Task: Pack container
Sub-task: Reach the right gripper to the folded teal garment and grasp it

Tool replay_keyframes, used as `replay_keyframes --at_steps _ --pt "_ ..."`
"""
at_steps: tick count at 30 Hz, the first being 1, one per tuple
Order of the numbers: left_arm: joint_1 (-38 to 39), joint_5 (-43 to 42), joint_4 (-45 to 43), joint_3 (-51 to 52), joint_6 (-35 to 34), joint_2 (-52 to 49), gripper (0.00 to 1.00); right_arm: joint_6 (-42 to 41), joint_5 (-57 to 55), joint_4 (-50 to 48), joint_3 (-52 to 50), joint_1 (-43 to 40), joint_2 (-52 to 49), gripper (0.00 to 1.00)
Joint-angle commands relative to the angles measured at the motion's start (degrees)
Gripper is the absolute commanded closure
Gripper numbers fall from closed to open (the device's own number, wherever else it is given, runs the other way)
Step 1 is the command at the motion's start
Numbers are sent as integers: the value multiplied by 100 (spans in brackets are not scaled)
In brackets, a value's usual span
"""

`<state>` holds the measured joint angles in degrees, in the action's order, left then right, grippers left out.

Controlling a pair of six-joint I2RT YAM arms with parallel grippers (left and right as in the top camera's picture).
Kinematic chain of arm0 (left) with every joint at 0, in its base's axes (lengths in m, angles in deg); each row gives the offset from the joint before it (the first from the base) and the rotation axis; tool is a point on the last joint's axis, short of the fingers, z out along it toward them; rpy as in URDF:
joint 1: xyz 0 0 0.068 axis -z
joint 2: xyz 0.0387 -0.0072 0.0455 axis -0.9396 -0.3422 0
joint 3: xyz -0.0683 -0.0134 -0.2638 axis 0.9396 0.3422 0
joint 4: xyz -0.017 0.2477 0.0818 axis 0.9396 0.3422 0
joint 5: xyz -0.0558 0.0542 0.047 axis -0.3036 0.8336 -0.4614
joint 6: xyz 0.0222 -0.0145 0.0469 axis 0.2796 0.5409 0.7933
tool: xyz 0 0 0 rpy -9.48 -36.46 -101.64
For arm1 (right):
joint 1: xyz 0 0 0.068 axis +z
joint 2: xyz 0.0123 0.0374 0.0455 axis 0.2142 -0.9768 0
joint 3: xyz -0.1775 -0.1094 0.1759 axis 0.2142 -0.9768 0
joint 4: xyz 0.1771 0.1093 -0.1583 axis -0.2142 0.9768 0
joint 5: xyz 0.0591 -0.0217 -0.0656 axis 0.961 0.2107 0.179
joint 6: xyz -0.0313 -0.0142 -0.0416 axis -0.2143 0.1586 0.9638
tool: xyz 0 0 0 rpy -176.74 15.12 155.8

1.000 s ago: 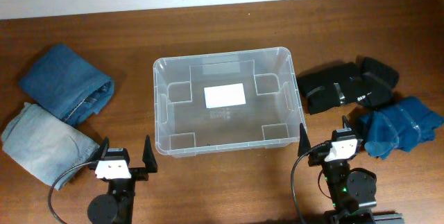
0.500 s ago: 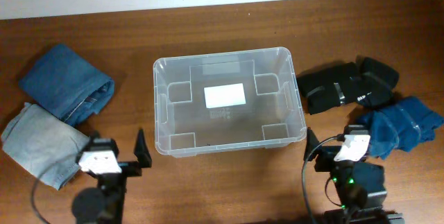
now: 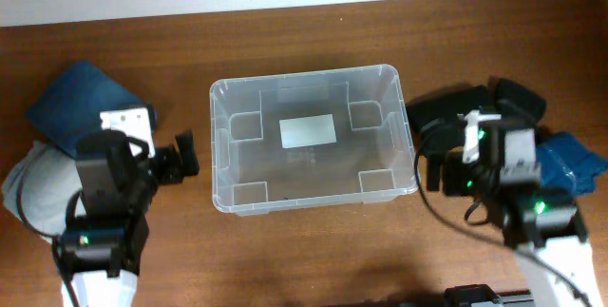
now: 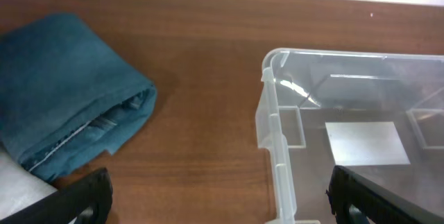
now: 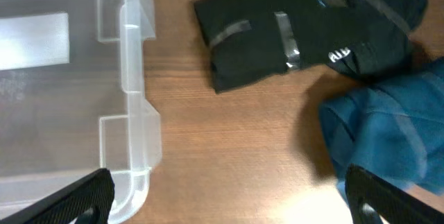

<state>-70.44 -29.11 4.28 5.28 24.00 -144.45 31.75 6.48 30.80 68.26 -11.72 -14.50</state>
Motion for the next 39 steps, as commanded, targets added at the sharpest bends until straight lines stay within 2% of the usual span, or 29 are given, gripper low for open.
replay_keyframes --at_steps 1,9,14,21,26,30,32,34,36,39 --pt "-13 -133 116 -402 -55 -199 1 166 151 275 686 -890 -402 1" --pt "-13 2 87 -409 -52 -208 0 308 2177 374 804 -4758 -1305 2" --pt "-13 39 -22 -409 -52 -208 1 157 2841 76 586 -6035 -2284 1" --pt "-13 42 -66 -409 -52 -208 1 160 3799 -1211 -72 -6605 -3486 1" --pt "-13 39 -85 -409 -52 -212 1 142 4439 -2540 -586 -6505 -3974 1" --pt "-13 39 -85 -409 -52 -212 1 2 4496 -3250 -857 -6317 -4247 2" --pt "-13 39 -87 -409 -52 -212 1 -22 4577 -3366 -887 -6203 -4328 15" --pt "-13 39 -87 -409 -52 -212 1 -33 4586 -3368 -887 -6092 -4345 44" --pt "-13 39 -85 -409 -52 -212 1 -33 4656 -3342 -885 -6063 -4312 65" --pt "-13 37 -85 -409 -52 -212 1 -35 4868 -3316 -881 -6072 -4225 78"
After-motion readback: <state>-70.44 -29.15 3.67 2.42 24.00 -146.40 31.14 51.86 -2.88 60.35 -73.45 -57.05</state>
